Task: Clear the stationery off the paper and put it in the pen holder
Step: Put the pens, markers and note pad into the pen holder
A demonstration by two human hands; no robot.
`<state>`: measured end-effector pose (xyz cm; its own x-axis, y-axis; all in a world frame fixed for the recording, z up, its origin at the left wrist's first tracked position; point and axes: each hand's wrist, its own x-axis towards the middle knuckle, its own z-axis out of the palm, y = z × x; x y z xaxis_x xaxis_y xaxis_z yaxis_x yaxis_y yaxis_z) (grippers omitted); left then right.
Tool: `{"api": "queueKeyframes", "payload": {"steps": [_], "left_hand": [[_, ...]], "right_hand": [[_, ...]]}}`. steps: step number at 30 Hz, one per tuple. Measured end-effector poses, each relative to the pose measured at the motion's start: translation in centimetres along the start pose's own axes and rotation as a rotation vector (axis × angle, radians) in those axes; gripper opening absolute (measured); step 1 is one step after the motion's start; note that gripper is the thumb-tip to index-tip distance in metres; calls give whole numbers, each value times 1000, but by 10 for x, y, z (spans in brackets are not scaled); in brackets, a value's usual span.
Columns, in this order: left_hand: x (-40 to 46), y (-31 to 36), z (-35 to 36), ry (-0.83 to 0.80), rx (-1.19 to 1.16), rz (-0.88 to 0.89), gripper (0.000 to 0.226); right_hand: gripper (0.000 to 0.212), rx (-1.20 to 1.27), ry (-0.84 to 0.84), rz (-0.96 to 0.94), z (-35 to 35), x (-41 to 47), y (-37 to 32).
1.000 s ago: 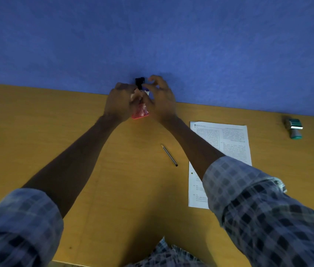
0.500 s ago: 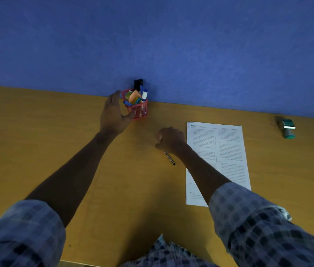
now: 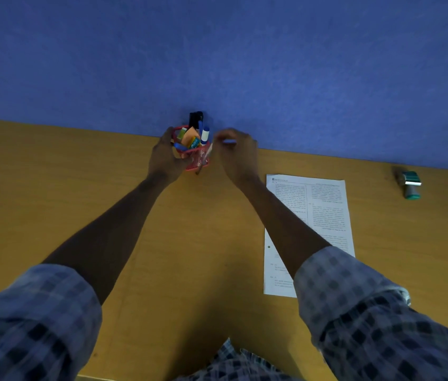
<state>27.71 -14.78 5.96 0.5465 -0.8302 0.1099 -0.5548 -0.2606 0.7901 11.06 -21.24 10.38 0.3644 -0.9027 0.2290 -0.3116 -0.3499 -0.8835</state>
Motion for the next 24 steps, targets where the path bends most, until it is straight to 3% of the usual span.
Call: {"api": "queueKeyframes", "payload": {"steps": [3, 6, 14, 18, 24], "left_hand": [[0, 2, 1, 61, 19, -31, 66], [2, 2, 0, 71, 38, -65, 72], [-1, 2, 4, 101, 39, -101, 77], [-1, 2, 7, 129, 48, -102, 80], [3, 2, 15, 206, 77, -120, 65]], "right_hand": [[9, 104, 150, -54, 8, 16, -15], [9, 49, 191, -131, 18, 26, -22], [15, -352, -135, -204, 41, 28, -12], [28, -618, -254, -231, 44, 24, 1], [24, -455, -166, -300, 33, 15, 11]]}}
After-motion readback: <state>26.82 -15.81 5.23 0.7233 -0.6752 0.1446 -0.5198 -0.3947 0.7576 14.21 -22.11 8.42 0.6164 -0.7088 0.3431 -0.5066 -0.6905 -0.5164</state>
